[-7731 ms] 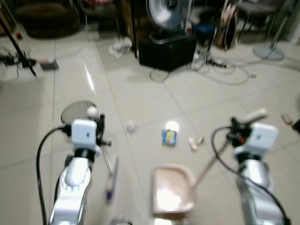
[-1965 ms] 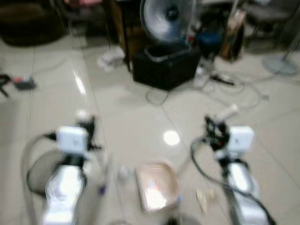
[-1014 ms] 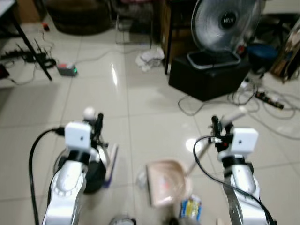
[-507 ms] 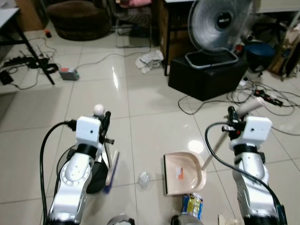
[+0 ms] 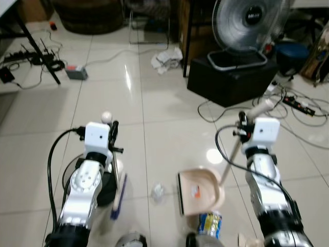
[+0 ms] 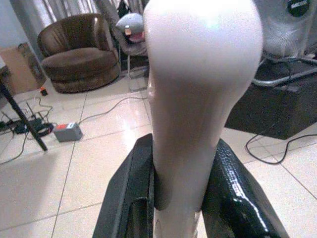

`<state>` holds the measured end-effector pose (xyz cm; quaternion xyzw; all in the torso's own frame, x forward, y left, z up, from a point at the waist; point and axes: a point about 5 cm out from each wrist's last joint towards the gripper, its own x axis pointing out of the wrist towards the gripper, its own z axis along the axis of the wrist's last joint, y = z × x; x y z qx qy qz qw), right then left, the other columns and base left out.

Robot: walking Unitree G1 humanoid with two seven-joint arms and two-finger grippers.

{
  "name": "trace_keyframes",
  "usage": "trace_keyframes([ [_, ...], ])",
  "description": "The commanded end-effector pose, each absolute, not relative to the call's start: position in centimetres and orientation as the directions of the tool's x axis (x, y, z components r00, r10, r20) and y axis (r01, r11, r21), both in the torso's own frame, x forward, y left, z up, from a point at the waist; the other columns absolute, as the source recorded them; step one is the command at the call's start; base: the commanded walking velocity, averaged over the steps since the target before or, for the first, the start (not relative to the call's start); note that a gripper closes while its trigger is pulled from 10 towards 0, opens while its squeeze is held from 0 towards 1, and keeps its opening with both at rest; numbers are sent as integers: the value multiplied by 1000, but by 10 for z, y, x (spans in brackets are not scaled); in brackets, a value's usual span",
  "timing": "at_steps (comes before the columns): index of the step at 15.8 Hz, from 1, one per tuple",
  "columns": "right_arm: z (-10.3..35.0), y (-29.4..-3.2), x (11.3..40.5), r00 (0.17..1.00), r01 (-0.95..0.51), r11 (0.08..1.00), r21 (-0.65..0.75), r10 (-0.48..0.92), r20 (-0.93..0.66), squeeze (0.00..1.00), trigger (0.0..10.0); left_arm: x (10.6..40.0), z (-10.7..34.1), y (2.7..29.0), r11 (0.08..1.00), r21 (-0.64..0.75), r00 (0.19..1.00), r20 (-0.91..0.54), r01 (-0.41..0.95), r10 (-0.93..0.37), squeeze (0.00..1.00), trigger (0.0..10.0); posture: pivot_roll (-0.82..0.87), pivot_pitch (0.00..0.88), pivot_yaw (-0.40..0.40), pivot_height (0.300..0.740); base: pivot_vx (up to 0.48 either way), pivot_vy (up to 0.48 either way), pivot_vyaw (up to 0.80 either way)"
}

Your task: Sweep floor

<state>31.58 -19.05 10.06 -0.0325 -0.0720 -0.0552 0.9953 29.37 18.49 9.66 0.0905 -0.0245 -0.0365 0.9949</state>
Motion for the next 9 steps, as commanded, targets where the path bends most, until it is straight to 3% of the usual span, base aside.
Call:
trace_keyframes([
  [1, 104, -189, 322, 979, 118, 992, -50, -108, 173, 0, 10000, 300, 107, 186, 979, 194, 992, 99, 57, -78, 0, 10000, 15, 124, 43, 740, 0, 0, 0],
  [9, 111, -187, 338, 959, 172, 971, -167, -126, 254, 0, 10000, 308, 103, 172, 985, 154, 983, 149, 82, -105, 0, 10000, 48, 261, 37, 740, 0, 0, 0],
])
